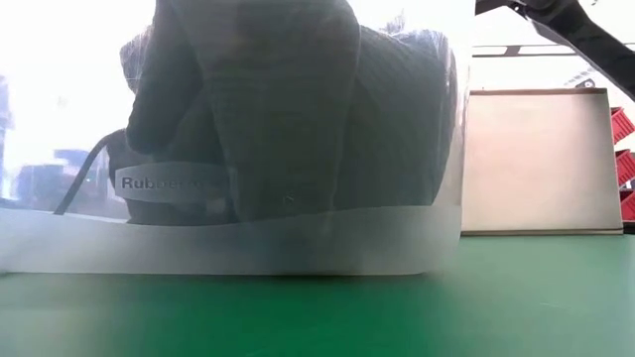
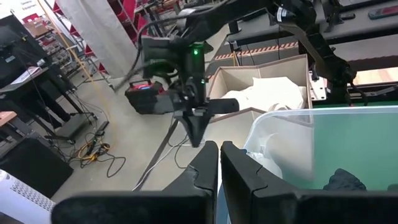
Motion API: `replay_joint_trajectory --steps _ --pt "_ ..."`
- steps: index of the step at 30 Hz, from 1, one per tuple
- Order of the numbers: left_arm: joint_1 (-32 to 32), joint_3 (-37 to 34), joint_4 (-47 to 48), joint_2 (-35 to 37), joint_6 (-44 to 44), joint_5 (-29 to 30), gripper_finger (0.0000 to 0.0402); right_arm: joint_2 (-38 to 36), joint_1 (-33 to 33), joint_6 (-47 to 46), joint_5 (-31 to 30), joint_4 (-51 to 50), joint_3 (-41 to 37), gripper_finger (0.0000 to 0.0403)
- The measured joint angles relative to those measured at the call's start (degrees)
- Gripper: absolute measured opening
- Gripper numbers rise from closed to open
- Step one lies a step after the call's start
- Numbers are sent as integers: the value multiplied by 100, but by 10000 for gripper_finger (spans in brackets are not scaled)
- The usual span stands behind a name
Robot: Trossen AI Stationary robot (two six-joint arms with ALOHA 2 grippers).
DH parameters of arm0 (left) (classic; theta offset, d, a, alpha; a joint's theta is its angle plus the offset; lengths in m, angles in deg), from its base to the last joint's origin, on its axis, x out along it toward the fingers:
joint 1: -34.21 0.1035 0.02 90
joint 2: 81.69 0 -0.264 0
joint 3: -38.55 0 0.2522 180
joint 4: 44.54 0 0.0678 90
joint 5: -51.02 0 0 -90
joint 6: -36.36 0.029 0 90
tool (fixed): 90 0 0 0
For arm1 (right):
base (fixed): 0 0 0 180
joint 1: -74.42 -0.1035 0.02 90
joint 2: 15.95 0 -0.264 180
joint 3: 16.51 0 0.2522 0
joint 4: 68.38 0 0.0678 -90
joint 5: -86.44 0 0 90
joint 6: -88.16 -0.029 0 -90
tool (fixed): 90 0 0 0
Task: Sort clothes
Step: Put the white blouse into the laundry organizer
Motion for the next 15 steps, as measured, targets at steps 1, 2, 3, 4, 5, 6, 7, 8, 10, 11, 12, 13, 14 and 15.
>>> replay_joint_trajectory --steps 1,2,3,4,5,6,7,8,10,11,12,13,14,15 --pt "1 0 2 0 -9 2 0 27 -38 -53 -4 127 12 12" --pt "0 0 7 0 -29 0 0 65 -70 -61 -6 200 18 12" --pt "0 0 22 0 -56 1 0 115 -85 -15 -24 202 18 12" --pt "-1 0 54 2 -78 1 0 167 -97 31 -43 174 11 12" --pt "0 0 80 0 -120 2 0 219 -100 60 -50 163 4 12" --pt "-1 0 103 2 -149 2 0 271 -97 69 -50 165 1 12" --pt "-1 0 126 2 -162 4 0 300 -96 55 -49 156 1 12" --pt "-2 0 158 7 -162 34 0 318 -82 28 -47 138 1 12" --pt "-2 0 210 29 -167 230 0 329 -51 47 -48 83 1 12" --pt "-1 0 236 42 -168 373 0 329 -44 78 -49 70 1 12" --pt "-1 0 260 54 -147 532 0 321 -41 85 -51 71 1 12" --pt "5 0 279 63 -80 685 0 284 -36 86 -65 64 1 12" --pt "21 0 313 67 18 800 0 212 -34 74 -86 49 9 12" --pt "69 -4 333 64 147 853 0 115 -40 24 -88 44 37 12"
